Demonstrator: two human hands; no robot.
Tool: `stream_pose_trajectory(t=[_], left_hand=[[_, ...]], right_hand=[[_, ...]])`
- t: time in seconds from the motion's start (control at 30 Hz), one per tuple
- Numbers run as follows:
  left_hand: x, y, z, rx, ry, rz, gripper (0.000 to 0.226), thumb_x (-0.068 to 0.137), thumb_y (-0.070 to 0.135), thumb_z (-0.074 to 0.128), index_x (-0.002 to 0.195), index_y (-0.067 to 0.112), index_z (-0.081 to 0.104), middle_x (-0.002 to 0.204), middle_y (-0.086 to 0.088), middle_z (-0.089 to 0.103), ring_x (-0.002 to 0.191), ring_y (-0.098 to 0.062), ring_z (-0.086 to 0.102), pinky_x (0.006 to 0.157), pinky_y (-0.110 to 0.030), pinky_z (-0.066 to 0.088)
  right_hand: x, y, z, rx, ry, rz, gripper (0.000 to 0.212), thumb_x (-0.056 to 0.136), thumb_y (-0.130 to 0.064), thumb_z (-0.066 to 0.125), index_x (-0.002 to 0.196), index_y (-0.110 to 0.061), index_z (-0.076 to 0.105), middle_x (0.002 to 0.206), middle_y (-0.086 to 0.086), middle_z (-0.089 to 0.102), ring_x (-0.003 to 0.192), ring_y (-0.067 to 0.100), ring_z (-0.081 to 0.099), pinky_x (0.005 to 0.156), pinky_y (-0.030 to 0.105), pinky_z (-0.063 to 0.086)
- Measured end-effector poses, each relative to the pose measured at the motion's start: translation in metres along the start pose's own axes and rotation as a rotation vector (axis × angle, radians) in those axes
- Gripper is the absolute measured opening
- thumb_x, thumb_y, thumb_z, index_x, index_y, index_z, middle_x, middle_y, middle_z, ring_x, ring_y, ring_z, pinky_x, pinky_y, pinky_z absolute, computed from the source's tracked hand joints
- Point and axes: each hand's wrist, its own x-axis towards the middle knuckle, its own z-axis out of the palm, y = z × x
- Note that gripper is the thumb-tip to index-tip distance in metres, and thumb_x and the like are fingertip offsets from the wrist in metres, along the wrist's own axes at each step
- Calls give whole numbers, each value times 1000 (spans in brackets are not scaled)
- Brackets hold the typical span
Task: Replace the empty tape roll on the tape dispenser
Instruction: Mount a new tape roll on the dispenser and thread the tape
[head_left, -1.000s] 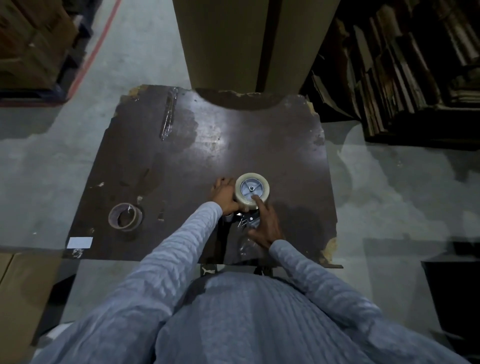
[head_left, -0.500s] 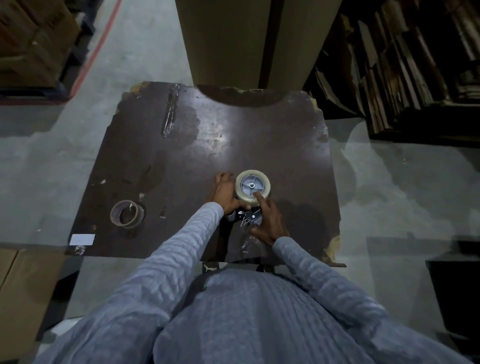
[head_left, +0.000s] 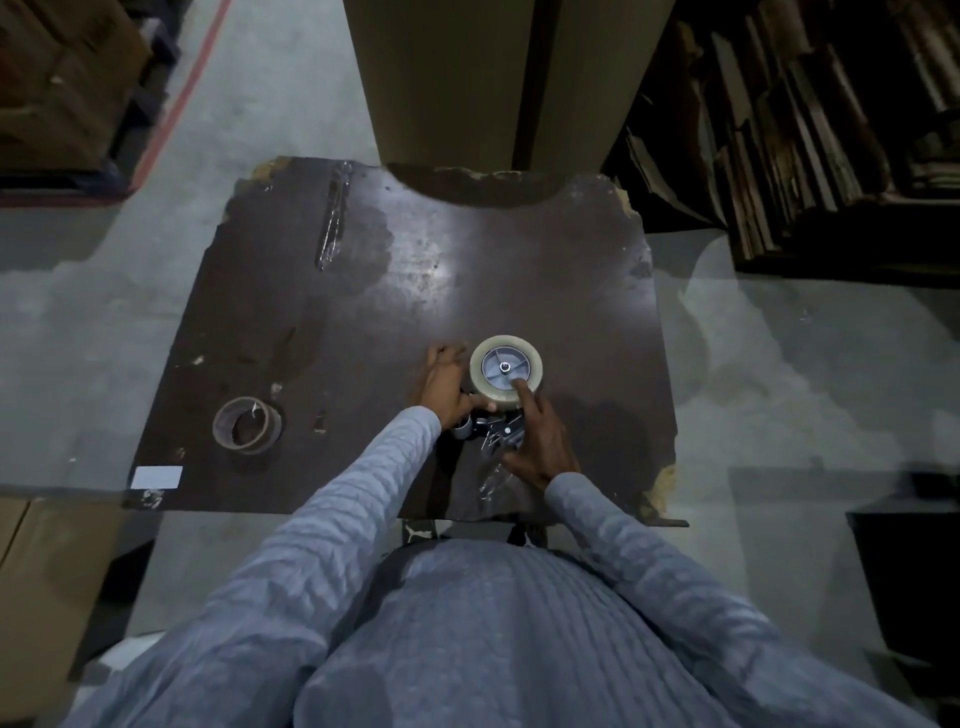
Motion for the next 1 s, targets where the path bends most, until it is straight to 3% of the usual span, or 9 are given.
stream_pose_trajectory(t=[0.1,0.2,0.27,0.43,0.6,1.0], left_hand=[[1,0,2,2,19,-31,82,59,54,89,125,9,69,149,-8,48,141,-28,31,115,-38,36],[4,-2,0,112,-41,-57,87,61,66,83,123,9,67,160,-10,29,147,-32,20,118,-46,30],[3,-2,0,48,-71,-45,87,62,59,86,127,6,62,162,-11,24,149,-35,16,120,-50,28],[-1,-2,2,-3,-20,14,80,70,46,86,136,10,60,153,-7,43,141,-30,28,117,-42,32],[-3,-4,7,9,35,27,47,79,39,80,119,15,73,148,0,49,136,-27,31,115,-39,33],[0,-3,10,14,-1,-43,32,81,26,76,112,16,75,146,3,52,140,-29,29,118,-39,29]], right_hand=[[-1,1,-1,-10,-2,2,108,70,-17,75,160,-28,17,154,6,38,122,34,58,96,44,54],[-1,0,-2,-26,-13,-1,109,70,-18,76,160,-29,16,155,7,36,127,37,54,99,48,53],[-2,-1,-1,-40,-22,-7,108,70,-17,75,160,-30,16,156,7,35,130,38,53,100,48,52],[-4,1,0,-11,-12,-7,110,70,-17,77,160,-32,16,156,5,35,133,35,51,104,42,50],[1,-2,-2,-23,1,0,107,70,-14,74,159,-34,18,154,6,38,129,36,54,100,42,52],[-1,1,-2,-36,-12,-1,106,71,-22,78,159,-31,20,155,7,37,130,37,54,102,46,51]])
